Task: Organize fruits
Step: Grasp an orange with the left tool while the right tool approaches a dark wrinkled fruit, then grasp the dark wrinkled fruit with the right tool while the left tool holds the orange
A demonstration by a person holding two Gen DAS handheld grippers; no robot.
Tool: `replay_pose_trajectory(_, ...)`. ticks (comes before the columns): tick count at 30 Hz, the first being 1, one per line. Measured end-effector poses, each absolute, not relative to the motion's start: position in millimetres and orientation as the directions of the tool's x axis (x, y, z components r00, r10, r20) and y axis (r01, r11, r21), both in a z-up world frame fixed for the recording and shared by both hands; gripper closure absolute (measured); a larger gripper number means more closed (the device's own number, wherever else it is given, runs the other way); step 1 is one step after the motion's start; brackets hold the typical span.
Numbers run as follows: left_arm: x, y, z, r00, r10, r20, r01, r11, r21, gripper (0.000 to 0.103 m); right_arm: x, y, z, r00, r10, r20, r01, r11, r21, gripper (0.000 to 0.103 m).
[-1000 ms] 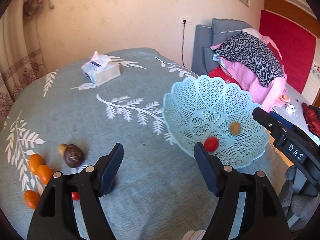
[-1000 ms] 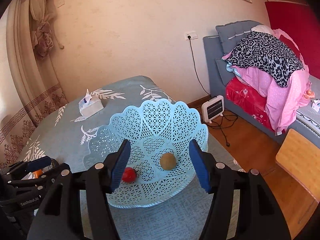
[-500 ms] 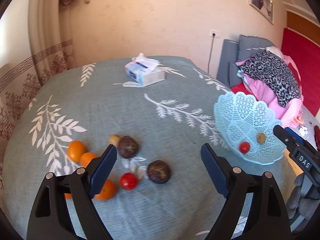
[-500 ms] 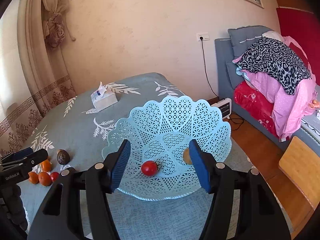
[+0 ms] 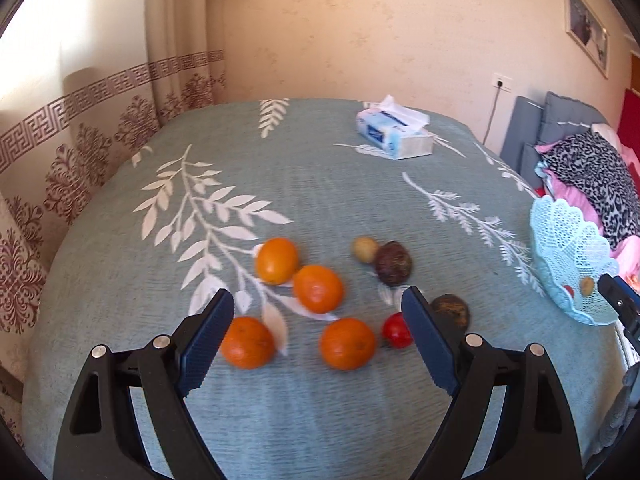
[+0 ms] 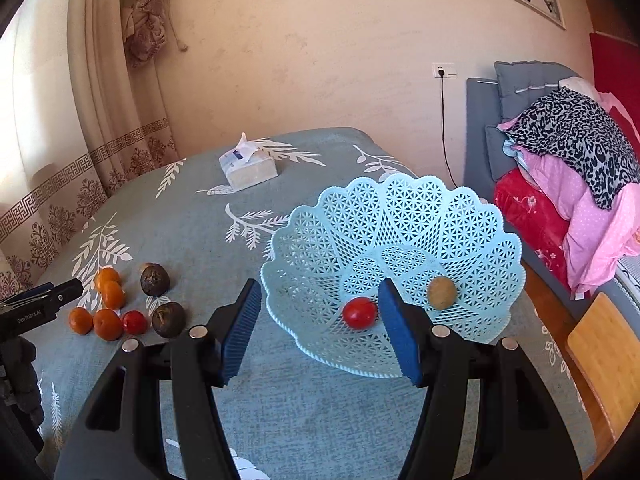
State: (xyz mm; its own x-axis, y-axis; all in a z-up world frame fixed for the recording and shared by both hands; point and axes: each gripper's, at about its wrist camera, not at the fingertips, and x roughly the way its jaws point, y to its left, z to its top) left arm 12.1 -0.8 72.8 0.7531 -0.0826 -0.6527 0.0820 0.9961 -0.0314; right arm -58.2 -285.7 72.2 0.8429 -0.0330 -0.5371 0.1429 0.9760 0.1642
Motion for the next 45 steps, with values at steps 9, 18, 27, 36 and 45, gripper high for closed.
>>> replay_pose_trajectory(9, 14.2, 37.1, 57.5, 0.738, -0.029, -0.674, 0.002, 0.999, -0.041, 0.018, -51.1, -255.8, 68.2, 0.826, 0.02, -0.563, 0.074, 0.987, 0.142, 0.04)
replay_pose_trajectory(18, 25.0, 61.4, 33.1, 0.696, -0.019, -0.718, -0.05, 0.996, -0.075, 0.018, -42.6, -229.6, 62.7, 0.805, 0.06, -0.59, 0.02, 0.992, 0.127, 0.04)
replay_pose_trajectory(27, 33.3, 64.8, 20.0, 0.654, -0.054, -0.755, -0.039, 0.994, -0.105, 0.023, -30.6, -200.4, 54.4, 0.767, 0.133, -0.628, -0.061, 0.989, 0.135, 0.04)
replay_pose_trajectory(36, 34.4, 54.1, 16.0, 0.646, -0.114, -0.755, 0.042, 0.993, -0.113, 0.055, -12.3, -185.5, 51.4, 0.723, 0.207, -0.659, -0.108, 0.976, 0.188, 0.04)
replay_pose_trajectory(45, 31.4, 52.4, 17.6, 0.66, -0.129, -0.74, 0.056, 0.991, -0.123, 0.064, 9.0, -171.0, 44.7, 0.685, 0.24, -0.688, -0.145, 0.97, 0.195, 0.04)
